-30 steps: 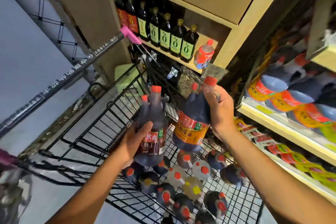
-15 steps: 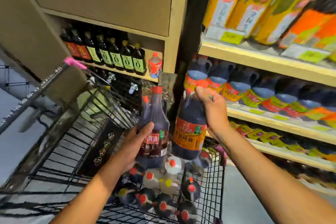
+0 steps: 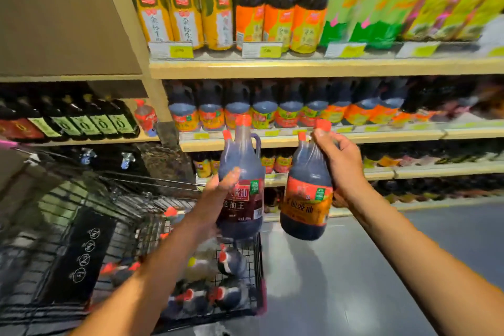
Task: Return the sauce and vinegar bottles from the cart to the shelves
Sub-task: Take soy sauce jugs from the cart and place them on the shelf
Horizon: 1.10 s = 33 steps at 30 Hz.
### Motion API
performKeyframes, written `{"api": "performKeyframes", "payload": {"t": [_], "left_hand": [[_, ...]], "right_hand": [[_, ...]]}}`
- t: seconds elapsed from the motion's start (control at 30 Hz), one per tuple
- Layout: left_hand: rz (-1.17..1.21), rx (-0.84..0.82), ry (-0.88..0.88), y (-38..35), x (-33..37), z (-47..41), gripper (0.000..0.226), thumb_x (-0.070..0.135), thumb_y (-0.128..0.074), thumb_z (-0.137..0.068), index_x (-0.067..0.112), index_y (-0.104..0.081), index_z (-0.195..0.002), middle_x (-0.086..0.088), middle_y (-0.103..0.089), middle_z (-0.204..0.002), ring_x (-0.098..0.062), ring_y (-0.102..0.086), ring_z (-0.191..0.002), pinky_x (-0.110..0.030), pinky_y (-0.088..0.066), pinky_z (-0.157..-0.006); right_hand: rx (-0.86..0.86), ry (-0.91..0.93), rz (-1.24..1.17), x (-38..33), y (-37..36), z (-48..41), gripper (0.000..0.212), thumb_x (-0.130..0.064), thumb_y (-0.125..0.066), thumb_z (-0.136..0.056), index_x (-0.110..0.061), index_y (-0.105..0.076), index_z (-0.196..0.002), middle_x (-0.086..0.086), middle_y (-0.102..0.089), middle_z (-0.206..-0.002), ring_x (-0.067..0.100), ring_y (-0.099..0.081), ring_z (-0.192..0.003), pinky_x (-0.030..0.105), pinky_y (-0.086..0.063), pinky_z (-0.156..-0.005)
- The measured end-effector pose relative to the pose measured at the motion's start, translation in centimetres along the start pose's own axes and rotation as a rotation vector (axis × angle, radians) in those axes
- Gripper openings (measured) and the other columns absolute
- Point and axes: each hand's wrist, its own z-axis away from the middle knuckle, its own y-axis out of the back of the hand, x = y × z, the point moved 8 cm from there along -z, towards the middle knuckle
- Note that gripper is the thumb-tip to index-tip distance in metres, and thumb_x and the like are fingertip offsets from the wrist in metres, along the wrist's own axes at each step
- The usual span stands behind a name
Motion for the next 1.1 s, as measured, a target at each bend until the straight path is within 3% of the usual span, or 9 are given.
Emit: {"api": "performKeyframes", "payload": {"t": [0.1,0.17,0.27,0.37,0.5,0.7,0.87,0.97,1.1], "left_hand": [[-0.023,-0.058,-0.002,-6.8,-0.4,0.7,0.052,0.04,-0.077,-0.077,0.01,-0.064,-0.116,-0.009,-0.078,-0.088,-0.022,-0.075,-0.074,-0.035,-0.062,-0.068],[-0.051,-0.098,-0.01,-10.8,-0.8,1.4,0.05,0.041,-0.067,-0.075,0.011,-0.062,-0.114,-0.004,-0.078,-0.079,-0.016,-0.074,-0.066,-0.027,-0.059,-0.058],[-0.095,-0.197,-0.057,-16.9,-1.3,2.6,0.066,0.047,-0.076,-0.081,0.006,-0.057,-0.13,-0.012,-0.078,-0.099,-0.021,-0.076,-0.082,-0.034,-0.062,-0.07],[-0.149,-0.285,-0.067,-22.6,-2.0,3.4,0.096,0.064,-0.086,-0.056,0.01,-0.059,-0.131,-0.015,-0.076,-0.11,-0.026,-0.075,-0.092,-0.042,-0.06,-0.085],[-0.213,-0.389,-0.06,-29.9,-3.6,4.6,0.092,0.064,-0.085,-0.052,0.013,-0.061,-0.124,-0.013,-0.077,-0.104,-0.025,-0.076,-0.086,-0.035,-0.061,-0.074],[-0.277,-0.55,-0.005,-39.0,-6.7,5.1,0.069,0.054,-0.074,-0.07,0.016,-0.059,-0.125,-0.013,-0.077,-0.106,-0.027,-0.076,-0.09,-0.034,-0.061,-0.071],[-0.309,-0.68,0.042,-46.6,-9.4,4.1,0.052,0.045,-0.064,-0.081,0.017,-0.059,-0.125,-0.015,-0.076,-0.107,-0.03,-0.075,-0.091,-0.039,-0.063,-0.079],[-0.355,-0.745,0.064,-50.9,-10.8,2.9,0.039,0.045,-0.066,-0.089,0.022,-0.059,-0.12,-0.011,-0.077,-0.1,-0.024,-0.076,-0.085,-0.032,-0.063,-0.071],[-0.389,-0.84,0.105,-56.6,-12.4,0.3,0.054,0.051,-0.072,-0.082,0.022,-0.057,-0.125,-0.011,-0.076,-0.105,-0.027,-0.075,-0.09,-0.036,-0.061,-0.073]], "right_hand": [[0.065,0.04,0.015,-2.7,7.1,2.1,0.033,-0.025,-0.067,-0.096,-0.022,-0.065,-0.064,-0.006,-0.065,-0.066,0.009,-0.058,-0.065,0.026,-0.047,-0.065],[0.103,0.062,-0.005,-4.6,11.5,3.7,0.028,-0.024,-0.065,-0.097,-0.02,-0.063,-0.069,-0.008,-0.067,-0.064,0.006,-0.061,-0.061,0.022,-0.049,-0.06],[0.185,0.09,-0.007,-7.2,18.1,6.4,0.024,-0.026,-0.065,-0.096,-0.015,-0.062,-0.075,-0.003,-0.068,-0.069,0.007,-0.063,-0.062,0.022,-0.051,-0.061],[0.27,0.115,0.026,-9.6,24.4,9.2,0.025,-0.028,-0.065,-0.096,-0.015,-0.064,-0.075,0.004,-0.066,-0.073,0.011,-0.062,-0.064,0.025,-0.052,-0.062],[0.375,0.128,0.023,-11.7,31.9,12.8,0.025,-0.032,-0.067,-0.095,-0.017,-0.064,-0.075,0.004,-0.066,-0.074,0.015,-0.063,-0.067,0.029,-0.053,-0.065],[0.59,0.124,0.081,-12.9,41.6,17.5,0.031,-0.042,-0.071,-0.091,-0.011,-0.072,-0.088,0.01,-0.071,-0.085,0.024,-0.068,-0.077,0.044,-0.057,-0.075],[0.758,0.103,0.049,-13.0,48.2,20.1,0.028,-0.034,-0.066,-0.095,-0.006,-0.069,-0.094,0.006,-0.071,-0.08,0.016,-0.069,-0.07,0.031,-0.057,-0.063],[0.865,0.092,0.036,-12.9,52.3,20.8,0.025,-0.033,-0.065,-0.096,-0.009,-0.068,-0.089,0.0,-0.072,-0.073,0.013,-0.069,-0.065,0.027,-0.056,-0.059],[1.012,0.061,-0.004,-12.9,57.2,21.2,0.024,-0.035,-0.064,-0.096,-0.013,-0.07,-0.09,0.004,-0.074,-0.079,0.016,-0.071,-0.071,0.029,-0.058,-0.061]]}}
